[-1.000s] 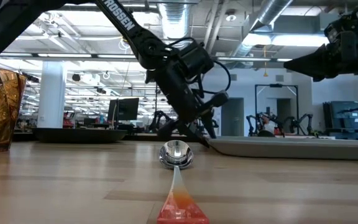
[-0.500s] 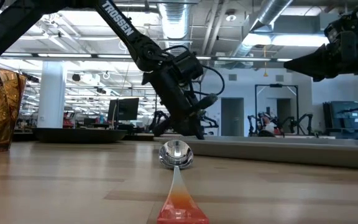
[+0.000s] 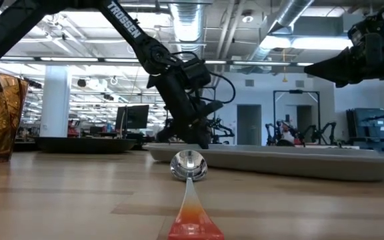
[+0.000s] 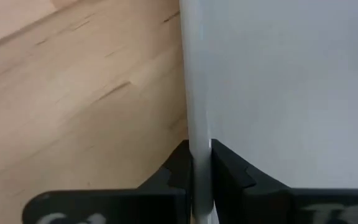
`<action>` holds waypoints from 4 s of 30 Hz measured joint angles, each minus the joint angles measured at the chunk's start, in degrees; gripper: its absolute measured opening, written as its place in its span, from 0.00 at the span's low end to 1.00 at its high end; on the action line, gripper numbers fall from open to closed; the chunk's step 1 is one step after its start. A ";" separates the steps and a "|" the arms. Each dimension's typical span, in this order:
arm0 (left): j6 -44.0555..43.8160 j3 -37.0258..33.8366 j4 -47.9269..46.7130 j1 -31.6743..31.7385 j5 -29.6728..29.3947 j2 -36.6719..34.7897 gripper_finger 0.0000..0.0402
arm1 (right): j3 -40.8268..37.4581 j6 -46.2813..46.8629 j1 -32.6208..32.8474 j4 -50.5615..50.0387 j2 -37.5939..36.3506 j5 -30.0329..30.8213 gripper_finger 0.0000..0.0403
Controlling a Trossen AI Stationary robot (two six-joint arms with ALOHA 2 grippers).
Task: Pick and place plate/cup/fork/spoon on tray
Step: Prepare the gray tray in the center of the table
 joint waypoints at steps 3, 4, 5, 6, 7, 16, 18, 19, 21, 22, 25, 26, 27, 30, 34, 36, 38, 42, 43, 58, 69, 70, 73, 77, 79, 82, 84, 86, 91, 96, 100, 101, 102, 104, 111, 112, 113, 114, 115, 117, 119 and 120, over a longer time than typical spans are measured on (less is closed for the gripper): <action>1.52 -0.05 -0.99 -0.01 -0.06 -1.83 0.05 | -0.01 -0.02 0.00 0.00 0.00 0.01 0.07; 1.70 -0.05 -1.22 -0.02 -0.10 -2.57 0.05 | 0.00 0.01 0.00 0.00 0.00 0.00 0.07; 2.09 -0.05 -1.51 0.02 -0.16 -3.41 0.05 | 0.02 -0.02 0.00 0.00 0.00 -0.03 0.07; 2.50 -0.05 -2.18 0.16 -0.27 -4.25 0.05 | -0.01 -0.02 0.00 0.00 0.00 0.03 0.07; 2.88 -0.05 -2.81 0.18 -0.52 -5.03 0.05 | 0.00 0.00 0.00 0.00 0.00 0.04 0.07; 15.83 -0.05 -12.45 2.93 -1.71 -12.03 0.05 | 0.00 0.00 0.00 0.00 0.00 0.02 0.07; 20.17 -0.05 -13.31 4.11 -1.59 -12.98 0.05 | 0.02 0.00 0.00 0.00 0.00 0.03 0.07; 22.26 -0.05 -13.39 4.67 -1.57 -13.29 0.05 | 0.00 0.01 0.00 0.00 0.00 0.03 0.07; 26.42 -0.03 -13.01 5.89 -1.27 -13.39 0.05 | 0.02 -0.02 0.00 0.00 0.00 0.03 0.07; 28.67 -0.03 -12.97 6.38 -0.96 -13.37 0.05 | 0.00 0.01 0.00 0.00 0.00 0.03 0.07; 36.08 -0.03 -12.12 7.60 0.05 -13.27 0.05 | 0.00 -0.01 0.00 0.00 0.00 0.03 0.07; 38.35 -0.03 -11.87 7.86 0.18 -13.24 0.05 | 0.00 -0.01 0.00 0.00 0.00 0.03 0.07; 40.26 -0.03 -11.41 7.99 0.18 -13.20 0.05 | 0.00 -0.01 0.00 0.00 0.00 0.03 0.07; 43.66 -0.03 -8.46 8.84 0.30 -13.18 0.05 | 0.01 -0.01 0.00 0.00 0.00 0.03 0.07; 44.96 -0.03 -4.31 10.10 3.20 -13.18 0.05 | 0.00 -0.02 0.00 0.00 0.00 0.03 0.07; 45.83 -0.03 -3.47 10.19 3.93 -13.18 0.05 | 0.01 0.00 0.00 0.00 0.00 0.03 0.07; 46.67 -0.03 -3.08 10.17 4.35 -13.15 0.05 | 0.01 0.00 0.00 0.00 0.00 0.03 0.07; 47.70 -0.03 -2.86 10.11 6.98 -13.13 0.05 | 0.01 0.01 0.00 0.00 0.00 0.03 0.07; 48.30 -0.03 -2.87 10.02 7.16 -13.11 0.05 | 0.00 0.00 0.00 0.00 0.00 0.03 0.07; 46.17 -0.05 4.62 8.39 8.17 -7.95 0.04 | 0.01 0.01 0.02 0.00 0.00 0.01 0.07; 48.43 0.08 7.66 8.31 4.47 -6.47 0.06 | 0.01 -0.02 0.02 0.00 0.00 0.01 0.07; 48.66 0.10 7.66 8.42 4.47 -6.47 0.07 | 0.01 0.00 0.02 0.00 0.00 0.01 0.07; 50.00 0.10 7.61 8.48 3.73 -6.45 0.11 | -0.01 0.01 0.02 0.00 0.00 0.01 0.07; 53.44 0.10 7.62 8.02 3.18 -6.44 0.12 | -0.01 0.01 0.02 0.00 0.00 0.01 0.07; 53.97 0.10 7.68 7.90 3.50 -6.37 0.10 | 0.00 0.01 0.02 0.00 0.00 0.01 0.07; 53.85 0.23 8.32 7.76 5.56 -5.17 0.07 | -0.01 0.01 0.02 0.00 0.00 0.01 0.07; 53.90 0.17 9.78 7.52 6.83 -3.80 0.07 | 0.01 -0.01 0.02 0.00 0.00 0.02 0.07; 53.95 0.06 9.77 7.10 7.11 -3.28 0.07 | 0.00 0.01 0.00 0.01 -0.04 -0.04 0.07; 56.11 0.76 10.88 6.54 6.75 -2.68 0.07 | 0.02 0.01 0.00 -0.04 0.37 -0.14 0.07; 56.69 0.74 11.35 6.78 4.60 -2.66 0.13 | 0.01 0.00 0.00 -0.07 0.50 -0.08 0.07; 58.88 0.71 10.87 6.48 2.63 -2.66 0.20 | 0.01 0.01 0.02 -0.07 0.48 -0.08 0.07; 59.32 0.71 10.75 6.34 1.98 -2.66 0.22 | 0.02 0.01 0.02 -0.07 0.46 -0.08 0.07; 59.60 0.71 10.70 6.17 1.21 -2.66 0.23 | 0.00 0.01 0.01 -0.07 0.47 -0.08 0.07; 59.71 0.71 10.62 5.95 0.47 -2.66 0.25 | 0.02 -0.01 0.02 -0.07 0.46 -0.06 0.07; 58.67 0.71 10.15 5.80 0.60 -2.76 0.28 | 0.00 0.00 0.02 -0.07 0.46 -0.05 0.07; 58.27 0.71 9.82 5.80 0.35 -2.98 0.28 | -0.01 -0.01 0.02 -0.07 0.46 -0.05 0.07; 58.10 0.69 9.67 5.80 -0.13 -3.35 0.28 | 0.01 -0.01 0.02 -0.07 0.46 -0.05 0.07; 57.97 0.76 9.37 5.80 -0.31 -3.93 0.28 | 0.02 -0.02 0.02 -0.06 0.46 -0.05 0.07; 57.82 1.19 8.25 5.80 -0.31 -4.55 0.28 | 0.02 -0.02 0.02 -0.04 0.46 -0.03 0.07; 57.06 2.57 6.93 5.80 -0.65 -5.93 0.28 | 0.02 0.01 0.02 -0.06 0.46 -0.03 0.07; 54.82 4.11 4.50 5.62 -1.13 -7.76 0.27 | 0.01 0.01 0.02 -0.04 0.46 -0.03 0.07; 53.31 4.85 3.27 5.49 -1.61 -8.79 0.27 | 0.00 0.01 0.02 -0.04 0.46 -0.03 0.07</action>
